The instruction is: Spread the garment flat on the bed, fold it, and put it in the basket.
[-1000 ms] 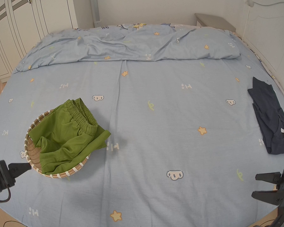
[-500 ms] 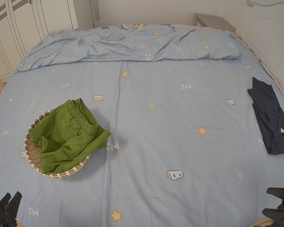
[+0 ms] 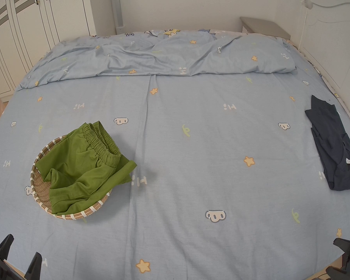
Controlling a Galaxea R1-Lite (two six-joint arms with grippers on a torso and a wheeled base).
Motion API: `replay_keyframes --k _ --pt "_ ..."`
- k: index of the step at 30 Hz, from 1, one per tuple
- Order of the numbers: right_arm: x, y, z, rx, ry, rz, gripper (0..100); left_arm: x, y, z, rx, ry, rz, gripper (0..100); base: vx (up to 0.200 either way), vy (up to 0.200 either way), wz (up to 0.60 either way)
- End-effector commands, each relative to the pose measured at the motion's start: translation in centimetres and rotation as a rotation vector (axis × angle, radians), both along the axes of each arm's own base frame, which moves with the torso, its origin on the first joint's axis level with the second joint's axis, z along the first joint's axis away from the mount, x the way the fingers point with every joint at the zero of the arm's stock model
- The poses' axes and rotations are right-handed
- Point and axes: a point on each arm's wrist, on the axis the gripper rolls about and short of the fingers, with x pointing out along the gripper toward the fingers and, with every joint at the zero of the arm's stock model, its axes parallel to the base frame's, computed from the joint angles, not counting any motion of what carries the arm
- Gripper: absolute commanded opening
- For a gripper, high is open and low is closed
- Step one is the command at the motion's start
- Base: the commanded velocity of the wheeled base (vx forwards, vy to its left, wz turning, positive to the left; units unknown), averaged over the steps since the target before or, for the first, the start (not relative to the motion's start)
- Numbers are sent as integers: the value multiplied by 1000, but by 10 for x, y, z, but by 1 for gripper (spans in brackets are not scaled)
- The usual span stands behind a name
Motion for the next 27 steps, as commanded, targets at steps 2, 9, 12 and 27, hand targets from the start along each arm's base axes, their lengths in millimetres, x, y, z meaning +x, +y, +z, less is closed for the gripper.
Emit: replay_keyframes --k 2,9,12,27 --pt "-4 -4 -6 20 -58 -106 100 2 4 -9 49 4 170 100 0 0 0" --pt "-3 -6 -7 31 -65 -202 100 2 3 -10 50 5 150 100 0 0 0" --pt "-4 -8 -6 31 -48 -256 100 2 3 -10 48 6 150 100 0 0 0" --pt "0 -7 3 -253 189 -603 100 2 3 -10 46 6 150 100 0 0 0"
